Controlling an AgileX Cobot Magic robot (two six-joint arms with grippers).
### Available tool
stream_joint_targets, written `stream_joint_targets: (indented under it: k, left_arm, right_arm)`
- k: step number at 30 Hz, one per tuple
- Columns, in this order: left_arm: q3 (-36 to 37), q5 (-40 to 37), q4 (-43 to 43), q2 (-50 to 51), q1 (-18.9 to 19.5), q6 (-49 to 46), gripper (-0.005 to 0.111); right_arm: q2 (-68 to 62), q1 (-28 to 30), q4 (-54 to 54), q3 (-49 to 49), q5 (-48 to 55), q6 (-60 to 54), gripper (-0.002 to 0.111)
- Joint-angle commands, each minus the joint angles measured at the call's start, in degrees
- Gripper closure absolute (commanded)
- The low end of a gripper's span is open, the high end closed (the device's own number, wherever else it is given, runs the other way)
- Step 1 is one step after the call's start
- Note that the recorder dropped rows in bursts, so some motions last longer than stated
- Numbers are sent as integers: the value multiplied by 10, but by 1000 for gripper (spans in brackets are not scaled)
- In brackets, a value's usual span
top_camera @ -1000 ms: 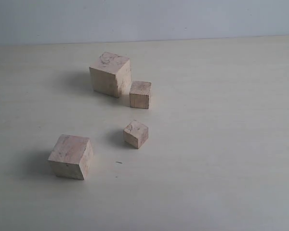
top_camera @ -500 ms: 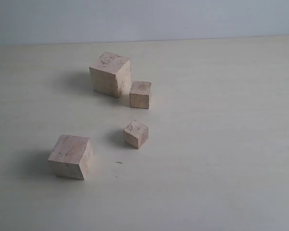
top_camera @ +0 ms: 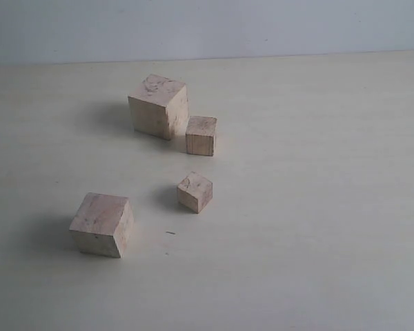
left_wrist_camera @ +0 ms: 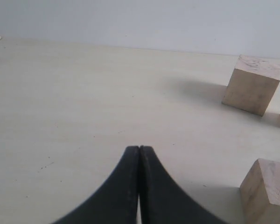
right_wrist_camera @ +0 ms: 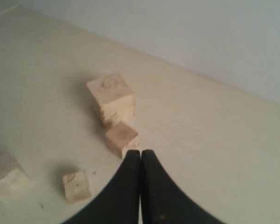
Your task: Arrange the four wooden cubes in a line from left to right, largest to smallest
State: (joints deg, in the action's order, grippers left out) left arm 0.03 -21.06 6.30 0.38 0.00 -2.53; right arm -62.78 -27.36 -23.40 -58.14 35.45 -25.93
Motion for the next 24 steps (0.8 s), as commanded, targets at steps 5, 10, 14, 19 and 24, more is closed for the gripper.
stream_joint_targets:
  k: [5,10,14,19,24]
  left_arm:
    - [0,6,-2,-4,0,0,107]
    - [0,6,-2,-4,0,0,107]
    - [0,6,-2,-4,0,0,107]
    - [0,6,-2,-4,0,0,107]
    - [0,6,-2,-4,0,0,107]
  right_arm:
    - [-156,-47,-9,-6,7,-11,108]
    - [-206,-47,-39,-8,-72,-5,108]
    - [-226,-47,-94,-8,-136,5,108]
    - [-233,-47,-107,-19,-193,-72,108]
    - [-331,-63,-111,-124,-145,-220,87]
